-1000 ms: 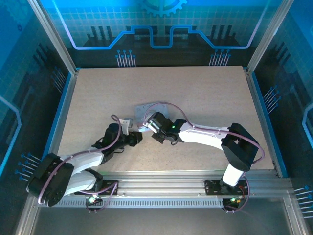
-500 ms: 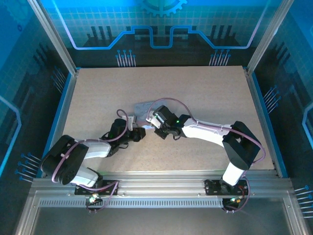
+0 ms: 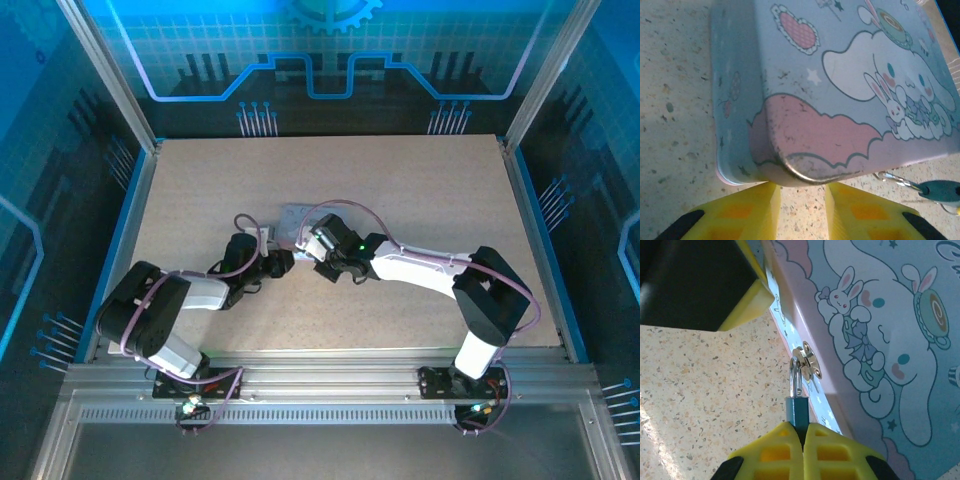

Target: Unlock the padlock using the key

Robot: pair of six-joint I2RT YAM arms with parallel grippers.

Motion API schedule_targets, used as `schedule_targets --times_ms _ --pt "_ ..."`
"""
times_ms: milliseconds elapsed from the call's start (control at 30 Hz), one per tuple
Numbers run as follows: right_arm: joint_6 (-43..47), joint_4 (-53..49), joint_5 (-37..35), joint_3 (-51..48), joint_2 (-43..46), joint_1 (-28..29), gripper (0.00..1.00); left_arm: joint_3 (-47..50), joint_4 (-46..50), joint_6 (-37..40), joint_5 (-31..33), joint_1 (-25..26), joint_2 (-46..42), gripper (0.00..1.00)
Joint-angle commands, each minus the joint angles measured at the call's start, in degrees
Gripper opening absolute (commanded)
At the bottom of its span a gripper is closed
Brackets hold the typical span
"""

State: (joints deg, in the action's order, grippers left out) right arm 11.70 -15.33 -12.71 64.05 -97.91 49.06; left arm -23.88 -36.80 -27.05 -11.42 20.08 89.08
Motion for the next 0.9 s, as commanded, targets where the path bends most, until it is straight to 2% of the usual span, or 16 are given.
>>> schedule_targets --times_ms 0,267,533,867 --pt "1.39 1.36 1.19 1.49 -0.95 -0.27 0.00 -2.62 -2.05 -0.02 -1.42 -0.96 1.48 0.30" --pt "2.95 1.44 -2.07 2.92 -2.14 1.32 0.00 -2.75 -2.82 -0.37 -2.33 -1.18 1.75 0.30" --pt "4.02 2.50 -4.15 3.40 -2.93 1.82 0.00 -0.75 0.06 0.09 -4.84 -1.19 -3.37 0.31" --pt "3.86 1.75 -3.91 5.29 -4.32 1.80 0.00 1.26 6.21 2.54 -2.56 -1.70 -9.62 0.32"
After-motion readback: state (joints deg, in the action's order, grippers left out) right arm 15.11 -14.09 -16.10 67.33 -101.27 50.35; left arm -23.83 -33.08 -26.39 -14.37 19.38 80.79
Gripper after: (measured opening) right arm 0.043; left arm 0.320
